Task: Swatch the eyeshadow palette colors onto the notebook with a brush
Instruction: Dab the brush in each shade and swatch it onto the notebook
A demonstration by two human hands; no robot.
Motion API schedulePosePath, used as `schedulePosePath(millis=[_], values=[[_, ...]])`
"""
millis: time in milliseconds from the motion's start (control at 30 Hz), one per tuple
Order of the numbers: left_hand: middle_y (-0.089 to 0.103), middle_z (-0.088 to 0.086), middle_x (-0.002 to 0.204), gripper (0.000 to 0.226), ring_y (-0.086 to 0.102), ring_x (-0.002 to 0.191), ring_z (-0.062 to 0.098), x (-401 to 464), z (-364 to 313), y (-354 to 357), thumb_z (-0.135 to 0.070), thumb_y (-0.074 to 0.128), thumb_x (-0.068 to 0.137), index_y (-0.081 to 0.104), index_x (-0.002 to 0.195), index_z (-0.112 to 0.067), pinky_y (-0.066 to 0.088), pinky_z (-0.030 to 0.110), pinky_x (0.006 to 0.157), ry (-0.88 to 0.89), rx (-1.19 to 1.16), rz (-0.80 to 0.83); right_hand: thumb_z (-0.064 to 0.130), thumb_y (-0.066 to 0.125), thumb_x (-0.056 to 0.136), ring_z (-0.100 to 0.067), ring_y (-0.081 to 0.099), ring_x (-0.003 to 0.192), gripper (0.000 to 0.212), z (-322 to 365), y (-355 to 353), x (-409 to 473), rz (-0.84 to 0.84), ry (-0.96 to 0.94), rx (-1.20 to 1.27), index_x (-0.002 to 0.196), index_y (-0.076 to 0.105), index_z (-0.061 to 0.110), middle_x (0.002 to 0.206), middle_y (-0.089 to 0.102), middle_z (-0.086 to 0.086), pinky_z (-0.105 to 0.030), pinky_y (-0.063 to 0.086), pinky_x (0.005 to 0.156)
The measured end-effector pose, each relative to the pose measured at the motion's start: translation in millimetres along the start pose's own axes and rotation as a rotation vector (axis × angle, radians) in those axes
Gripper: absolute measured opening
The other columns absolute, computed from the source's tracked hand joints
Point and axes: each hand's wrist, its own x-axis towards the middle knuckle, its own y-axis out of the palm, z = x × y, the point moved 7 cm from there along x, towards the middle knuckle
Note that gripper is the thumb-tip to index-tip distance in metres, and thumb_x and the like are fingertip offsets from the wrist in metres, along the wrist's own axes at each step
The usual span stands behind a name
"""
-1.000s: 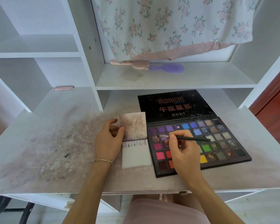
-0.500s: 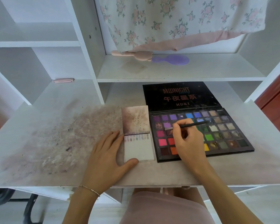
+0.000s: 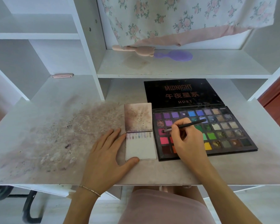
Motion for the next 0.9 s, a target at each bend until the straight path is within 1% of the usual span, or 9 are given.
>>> schedulePosePath(millis=[133, 233, 300, 367, 467, 567, 633, 767, 900], values=[[0.021, -0.013, 0.15, 0.095, 0.008, 0.136, 0.0, -0.6, -0.9, -0.6, -0.082, 0.017, 0.062, 0.029, 0.141, -0.031, 0.001, 0.023, 0.111, 0.004, -0.01, -0.006, 0.012, 0.049, 0.09, -0.01, 0.052, 0.054, 0.027, 2.8, 0.9, -0.3, 0.027, -0.018, 0.023, 0.073, 0.044, 0.033, 0.057, 0.051, 0.008, -0.017, 0.041, 0.047], [0.014, -0.019, 0.147, 0.095, 0.001, 0.131, -0.006, 0.0, -0.5, -0.6, -0.082, 0.017, 0.062, 0.028, 0.141, -0.031, 0.0, 0.022, 0.111, 0.009, -0.019, -0.015, 0.014, 0.048, 0.09, -0.011, 0.051, 0.05, 0.025, 0.7, 2.9, 0.1, 0.042, 0.004, 0.001, 0.073, 0.043, 0.031, 0.056, 0.051, 0.006, -0.024, 0.044, 0.046], [0.008, -0.022, 0.141, 0.095, 0.0, 0.13, -0.006, -0.3, -1.3, -1.2, -0.082, 0.017, 0.062, 0.028, 0.141, -0.031, 0.0, 0.022, 0.111, 0.016, -0.024, -0.022, 0.013, 0.048, 0.09, -0.01, 0.051, 0.052, 0.026, 0.6, -0.1, 0.0, 0.003, 0.006, 0.008, 0.073, 0.042, 0.031, 0.057, 0.05, 0.006, -0.02, 0.042, 0.047], [0.008, -0.023, 0.14, 0.093, 0.001, 0.131, -0.005, -1.7, -2.5, -1.9, -0.081, 0.019, 0.063, 0.029, 0.141, -0.031, 0.001, 0.022, 0.112, 0.026, -0.04, -0.027, 0.01, 0.049, 0.09, -0.009, 0.051, 0.055, 0.028, 2.1, -1.7, -0.5, -0.004, -0.011, 0.029, 0.073, 0.042, 0.033, 0.058, 0.05, 0.007, -0.018, 0.042, 0.047], [0.02, -0.023, 0.138, 0.086, 0.01, 0.131, -0.005, -4.9, -1.7, -5.0, -0.078, 0.025, 0.066, 0.04, 0.136, -0.029, 0.006, 0.022, 0.111, 0.023, -0.106, -0.064, 0.011, 0.049, 0.089, -0.011, 0.053, 0.056, 0.027, 1.5, 0.5, -0.5, 0.032, -0.008, 0.017, 0.074, 0.043, 0.033, 0.06, 0.052, 0.007, -0.021, 0.043, 0.048], [0.037, -0.019, 0.13, 0.072, 0.029, 0.128, 0.002, -8.0, -0.1, -10.8, -0.067, 0.04, 0.071, 0.058, 0.123, -0.021, 0.02, 0.029, 0.109, 0.033, -0.178, -0.138, 0.007, 0.05, 0.089, -0.006, 0.053, 0.058, 0.031, 2.8, -3.4, -0.7, -0.026, -0.015, 0.021, 0.072, 0.043, 0.032, 0.059, 0.05, 0.01, -0.014, 0.041, 0.05], [0.048, -0.012, 0.129, 0.06, 0.038, 0.126, 0.009, -9.9, -0.9, -12.3, -0.057, 0.051, 0.075, 0.062, 0.118, -0.017, 0.026, 0.035, 0.107, 0.061, -0.157, -0.166, 0.005, 0.052, 0.088, -0.004, 0.053, 0.06, 0.032, 5.6, -5.7, -1.7, -0.052, -0.026, 0.056, 0.072, 0.045, 0.032, 0.06, 0.051, 0.011, -0.012, 0.041, 0.051], [0.057, -0.002, 0.127, 0.059, 0.038, 0.122, 0.009, -10.8, -3.2, -12.1, -0.055, 0.042, 0.078, 0.063, 0.117, -0.016, 0.026, 0.04, 0.106, 0.077, -0.094, -0.159, 0.008, 0.055, 0.087, -0.008, 0.059, 0.065, 0.024, 14.7, 10.8, -2.8, 0.016, -0.001, 0.15, 0.077, 0.05, 0.029, 0.068, 0.06, 0.004, -0.019, 0.049, 0.057], [0.059, 0.0, 0.126, 0.058, 0.046, 0.122, 0.016, -11.6, -3.9, -12.9, -0.054, 0.041, 0.078, 0.064, 0.115, -0.016, 0.031, 0.041, 0.105, 0.067, -0.08, -0.144, 0.011, 0.06, 0.085, -0.011, 0.061, 0.065, 0.01, 30.0, 41.2, -9.7, 0.122, 0.011, 0.231, 0.08, 0.055, 0.019, 0.069, 0.064, 0.002, -0.021, 0.049, 0.057]])
